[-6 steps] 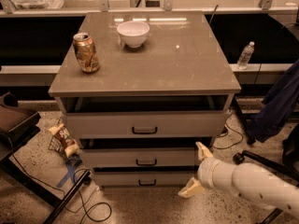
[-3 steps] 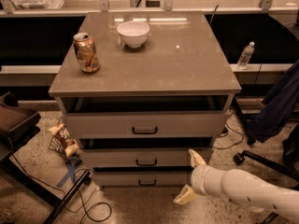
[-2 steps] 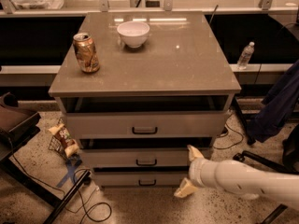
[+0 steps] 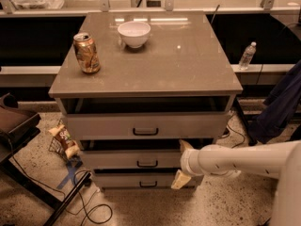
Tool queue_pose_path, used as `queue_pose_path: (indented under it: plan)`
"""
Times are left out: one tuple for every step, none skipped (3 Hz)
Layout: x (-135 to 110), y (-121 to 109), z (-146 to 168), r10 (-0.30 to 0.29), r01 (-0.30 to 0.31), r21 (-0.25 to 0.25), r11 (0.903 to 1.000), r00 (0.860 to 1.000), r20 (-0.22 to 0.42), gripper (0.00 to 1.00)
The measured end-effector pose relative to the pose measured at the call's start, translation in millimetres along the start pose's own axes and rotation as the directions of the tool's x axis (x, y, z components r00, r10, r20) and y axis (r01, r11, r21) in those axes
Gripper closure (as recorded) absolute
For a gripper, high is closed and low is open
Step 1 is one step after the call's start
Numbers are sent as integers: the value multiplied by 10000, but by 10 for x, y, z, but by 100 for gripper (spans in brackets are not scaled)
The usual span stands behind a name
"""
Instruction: Open middle drawer
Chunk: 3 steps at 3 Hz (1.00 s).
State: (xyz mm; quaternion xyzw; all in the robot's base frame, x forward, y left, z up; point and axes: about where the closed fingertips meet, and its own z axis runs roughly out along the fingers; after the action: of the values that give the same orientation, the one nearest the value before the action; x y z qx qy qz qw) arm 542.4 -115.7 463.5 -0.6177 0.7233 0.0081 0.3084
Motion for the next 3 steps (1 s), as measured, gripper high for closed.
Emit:
queue_pose_path:
  plan:
    - [-23, -50, 272, -254, 251, -214, 9995, 9996, -147, 0]
    - [-11, -61, 463, -326, 314, -429, 9986, 9991, -273, 0]
    - [108, 30, 616, -164, 132, -733, 9972, 9989, -429, 18]
